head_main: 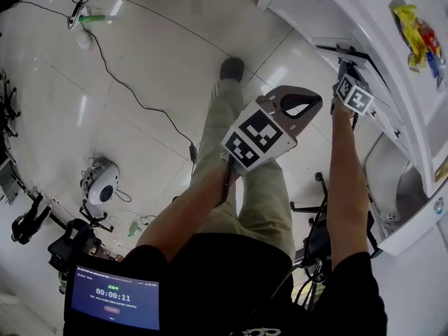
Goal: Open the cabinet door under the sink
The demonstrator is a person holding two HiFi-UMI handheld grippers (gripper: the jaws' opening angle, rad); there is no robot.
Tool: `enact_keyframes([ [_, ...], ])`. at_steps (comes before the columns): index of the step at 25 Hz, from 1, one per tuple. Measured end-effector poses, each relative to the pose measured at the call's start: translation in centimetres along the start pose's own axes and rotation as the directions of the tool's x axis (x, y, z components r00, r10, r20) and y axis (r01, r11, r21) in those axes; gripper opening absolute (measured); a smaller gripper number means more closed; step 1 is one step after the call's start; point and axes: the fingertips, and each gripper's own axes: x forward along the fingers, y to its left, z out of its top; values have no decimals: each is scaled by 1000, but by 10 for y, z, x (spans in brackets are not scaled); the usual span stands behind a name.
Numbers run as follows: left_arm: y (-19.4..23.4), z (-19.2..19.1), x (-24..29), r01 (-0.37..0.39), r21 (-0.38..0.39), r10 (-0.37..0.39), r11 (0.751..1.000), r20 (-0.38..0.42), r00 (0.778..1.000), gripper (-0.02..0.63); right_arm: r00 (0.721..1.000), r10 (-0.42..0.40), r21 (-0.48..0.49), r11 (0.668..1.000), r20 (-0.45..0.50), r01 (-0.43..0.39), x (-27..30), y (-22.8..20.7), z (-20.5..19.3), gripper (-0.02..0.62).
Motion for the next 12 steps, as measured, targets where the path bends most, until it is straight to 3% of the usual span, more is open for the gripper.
enact_keyframes([
  [12, -9, -14, -2, 33, 13, -33, 999, -34, 999, 15, 997, 70, -73, 995, 32, -68, -25, 42, -28, 37],
])
